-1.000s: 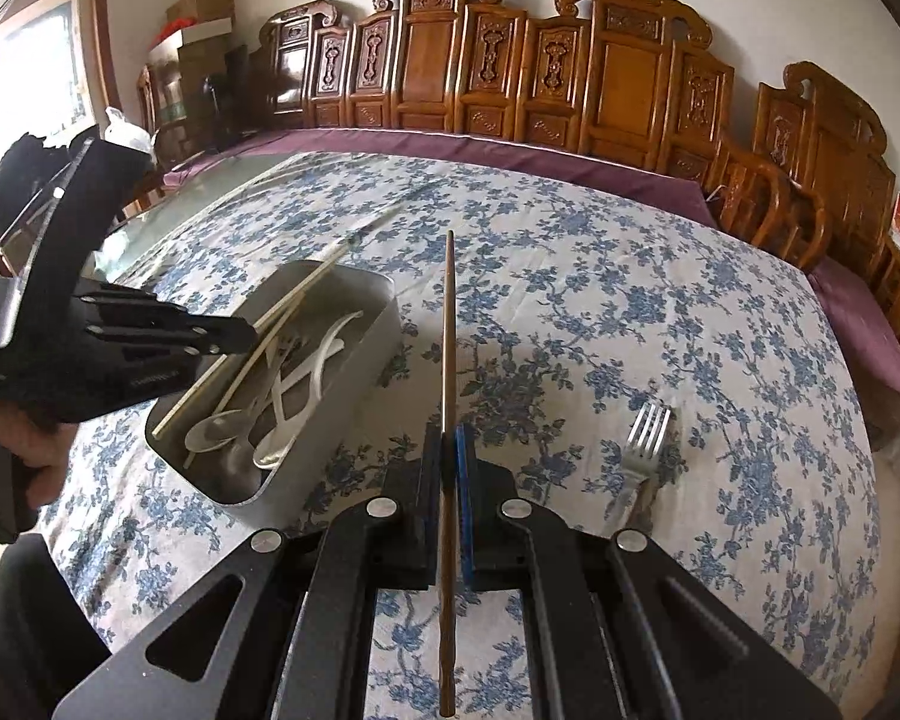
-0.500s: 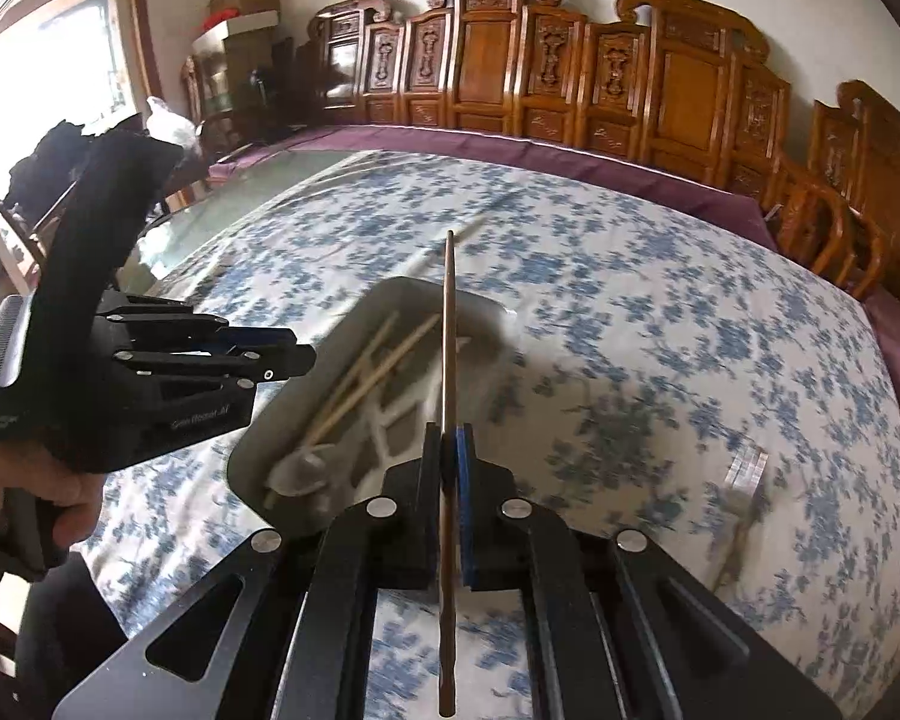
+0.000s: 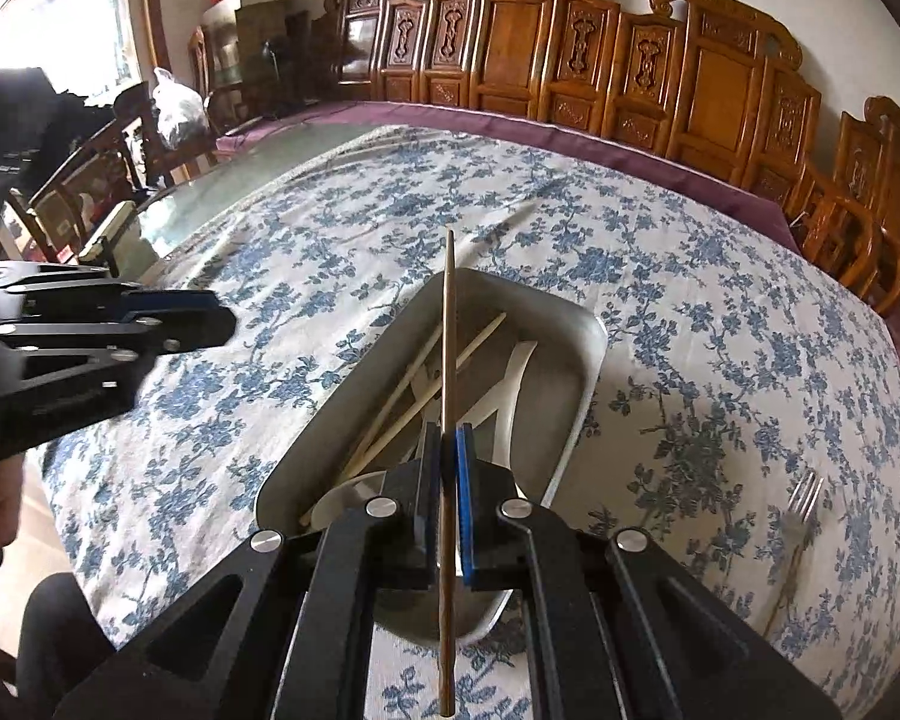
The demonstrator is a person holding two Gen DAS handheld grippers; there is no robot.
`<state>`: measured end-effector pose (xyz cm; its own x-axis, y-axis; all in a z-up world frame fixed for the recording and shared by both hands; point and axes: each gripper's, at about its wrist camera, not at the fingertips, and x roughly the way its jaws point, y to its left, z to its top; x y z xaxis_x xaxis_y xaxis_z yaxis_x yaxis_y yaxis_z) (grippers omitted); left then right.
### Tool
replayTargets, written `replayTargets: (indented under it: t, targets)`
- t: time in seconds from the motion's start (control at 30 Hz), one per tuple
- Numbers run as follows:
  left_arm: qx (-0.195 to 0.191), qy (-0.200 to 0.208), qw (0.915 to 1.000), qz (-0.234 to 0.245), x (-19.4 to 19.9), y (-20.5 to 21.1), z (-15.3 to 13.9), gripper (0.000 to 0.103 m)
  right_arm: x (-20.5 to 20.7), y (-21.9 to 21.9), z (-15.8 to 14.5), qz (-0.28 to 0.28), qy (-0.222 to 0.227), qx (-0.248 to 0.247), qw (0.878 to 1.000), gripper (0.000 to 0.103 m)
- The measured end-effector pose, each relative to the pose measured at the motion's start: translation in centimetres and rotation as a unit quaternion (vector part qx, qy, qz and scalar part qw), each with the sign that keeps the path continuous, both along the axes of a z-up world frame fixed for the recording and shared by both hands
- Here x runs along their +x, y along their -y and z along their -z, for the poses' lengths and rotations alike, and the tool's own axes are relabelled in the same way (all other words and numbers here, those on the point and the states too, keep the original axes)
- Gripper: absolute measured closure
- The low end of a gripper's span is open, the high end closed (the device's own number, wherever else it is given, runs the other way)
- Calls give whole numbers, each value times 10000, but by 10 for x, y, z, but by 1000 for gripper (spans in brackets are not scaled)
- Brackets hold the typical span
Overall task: Organize utensils
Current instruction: 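Lower the brown chopstick into the tray and open the right gripper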
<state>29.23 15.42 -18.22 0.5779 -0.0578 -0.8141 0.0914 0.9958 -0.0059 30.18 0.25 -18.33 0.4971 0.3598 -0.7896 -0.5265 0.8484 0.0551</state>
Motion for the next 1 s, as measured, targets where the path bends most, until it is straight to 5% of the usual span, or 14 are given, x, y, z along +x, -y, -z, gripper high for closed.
replayTargets:
  t: [0.37, 0.57, 1.0]
  targets:
    - [1, 75, 10000, 17, -8, -4, -7, 89, 22, -16, 28, -115, -491, -31, 9987, 96]
    - [-41, 113, 9999, 64, -13, 5, -10, 89, 15, -2, 21, -75, -399, 152, 9991, 96]
    - [-150, 362, 9980, 501, -23, 56, -34, 89, -15, 104, -21, 486, 131, 123, 9987, 96]
